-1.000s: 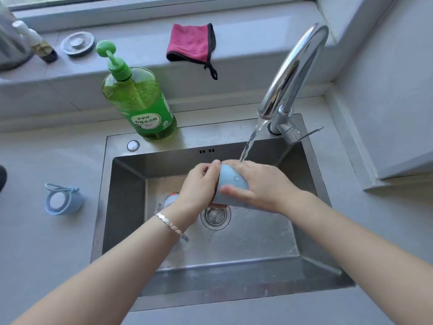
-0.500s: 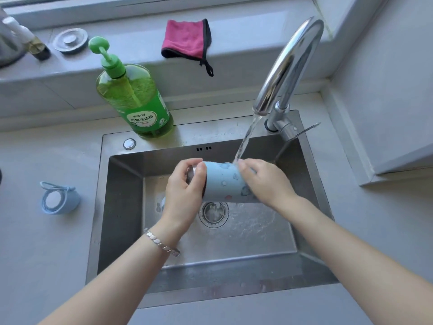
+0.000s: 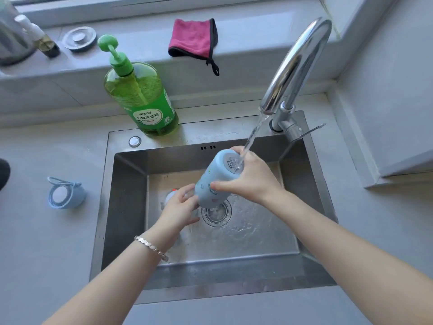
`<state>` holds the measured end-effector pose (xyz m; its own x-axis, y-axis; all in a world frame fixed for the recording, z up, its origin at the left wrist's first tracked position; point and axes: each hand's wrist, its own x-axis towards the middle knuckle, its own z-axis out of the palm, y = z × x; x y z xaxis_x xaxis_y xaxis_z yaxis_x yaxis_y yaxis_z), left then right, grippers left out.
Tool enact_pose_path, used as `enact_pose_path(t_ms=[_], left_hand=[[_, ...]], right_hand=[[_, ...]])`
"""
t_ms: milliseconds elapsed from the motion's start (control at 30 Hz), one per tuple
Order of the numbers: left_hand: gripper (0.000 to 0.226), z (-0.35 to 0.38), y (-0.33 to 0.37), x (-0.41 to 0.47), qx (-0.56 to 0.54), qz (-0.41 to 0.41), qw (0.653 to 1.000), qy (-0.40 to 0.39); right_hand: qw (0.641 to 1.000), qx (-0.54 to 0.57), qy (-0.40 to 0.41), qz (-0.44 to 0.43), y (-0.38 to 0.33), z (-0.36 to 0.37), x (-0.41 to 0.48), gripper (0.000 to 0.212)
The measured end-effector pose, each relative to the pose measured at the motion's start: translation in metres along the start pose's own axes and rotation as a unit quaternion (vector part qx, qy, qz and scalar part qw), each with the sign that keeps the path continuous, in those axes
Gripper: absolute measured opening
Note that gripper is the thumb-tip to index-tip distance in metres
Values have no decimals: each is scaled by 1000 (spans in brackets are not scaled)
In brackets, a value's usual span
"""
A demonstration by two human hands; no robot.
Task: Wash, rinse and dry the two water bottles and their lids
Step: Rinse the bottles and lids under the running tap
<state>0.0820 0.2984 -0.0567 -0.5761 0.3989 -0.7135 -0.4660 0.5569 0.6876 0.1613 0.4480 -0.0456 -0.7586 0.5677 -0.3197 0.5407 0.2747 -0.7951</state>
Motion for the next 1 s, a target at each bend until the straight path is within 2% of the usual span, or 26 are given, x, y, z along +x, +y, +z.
enact_pose_path(t_ms=[133, 333, 433, 533, 600, 700, 767, 867, 933, 1000], left_hand=[[38, 2, 0, 0, -7, 17, 1000, -17], [46, 8, -1, 4, 87, 64, 994, -28], [64, 15, -1, 3, 126, 111, 984, -63], [83, 24, -1, -1, 142, 139, 971, -134], [83, 28, 0, -3, 106, 147, 972, -150], [70, 29, 9, -13, 55, 181, 976, -108], [68, 25, 16, -18, 69, 202, 973, -87], [70, 21, 27, -18, 118, 228, 964, -69], [68, 26, 35, -14, 162, 255, 951, -69], [67, 36, 42, -10, 224, 270, 934, -72]], right_hand=[[997, -69, 18, -33, -3, -1, 8, 74], [995, -83, 29, -52, 8, -34, -4, 71], [999, 23, 31, -19, 24, -56, -19, 63], [981, 193, 4, 35, 43, -67, -31, 62], [951, 302, -26, 58, 57, -66, -37, 70], [903, 405, -111, 87, 69, -61, -43, 74], [919, 354, -152, 79, 73, -57, -47, 67], [986, 106, -120, 54, 72, -49, -46, 79], [996, 1, -86, -21, 63, -42, -45, 88], [994, -20, -77, -78, 51, -34, -42, 89]])
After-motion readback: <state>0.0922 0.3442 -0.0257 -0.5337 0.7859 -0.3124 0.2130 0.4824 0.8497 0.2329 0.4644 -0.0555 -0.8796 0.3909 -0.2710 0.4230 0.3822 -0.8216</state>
